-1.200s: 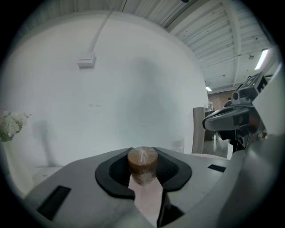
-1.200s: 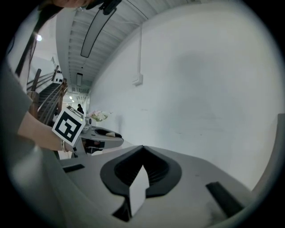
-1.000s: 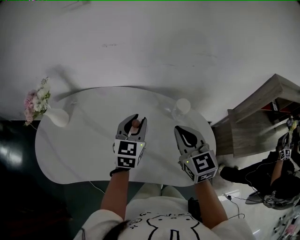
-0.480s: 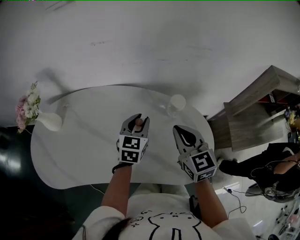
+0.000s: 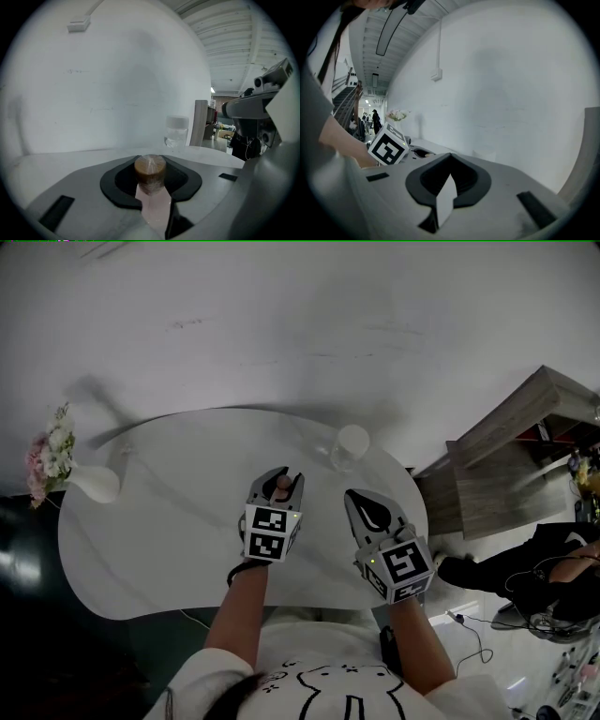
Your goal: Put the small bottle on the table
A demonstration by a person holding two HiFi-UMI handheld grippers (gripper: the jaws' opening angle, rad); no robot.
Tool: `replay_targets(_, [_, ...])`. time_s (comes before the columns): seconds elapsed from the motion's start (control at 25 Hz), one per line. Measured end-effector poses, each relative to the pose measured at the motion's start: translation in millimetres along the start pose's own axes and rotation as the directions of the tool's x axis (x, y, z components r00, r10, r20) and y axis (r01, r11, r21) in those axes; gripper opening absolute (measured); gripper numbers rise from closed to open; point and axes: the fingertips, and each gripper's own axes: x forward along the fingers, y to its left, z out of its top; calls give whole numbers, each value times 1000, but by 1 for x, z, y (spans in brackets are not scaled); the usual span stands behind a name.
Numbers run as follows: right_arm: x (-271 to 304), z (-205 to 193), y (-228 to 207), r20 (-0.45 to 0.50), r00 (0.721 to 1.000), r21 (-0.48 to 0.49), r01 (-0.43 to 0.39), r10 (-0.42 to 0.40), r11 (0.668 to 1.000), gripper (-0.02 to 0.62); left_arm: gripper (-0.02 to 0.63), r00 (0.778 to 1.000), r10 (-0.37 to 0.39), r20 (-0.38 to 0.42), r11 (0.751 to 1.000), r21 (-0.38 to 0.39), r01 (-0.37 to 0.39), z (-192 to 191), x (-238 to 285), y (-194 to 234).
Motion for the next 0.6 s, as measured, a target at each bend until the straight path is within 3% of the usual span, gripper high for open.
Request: replay_targets(0.6, [0,-4,-6,9,1000,12,-15,15,1000,-5,114,998,1,-68,1000,-12,-2,-13,11,-8])
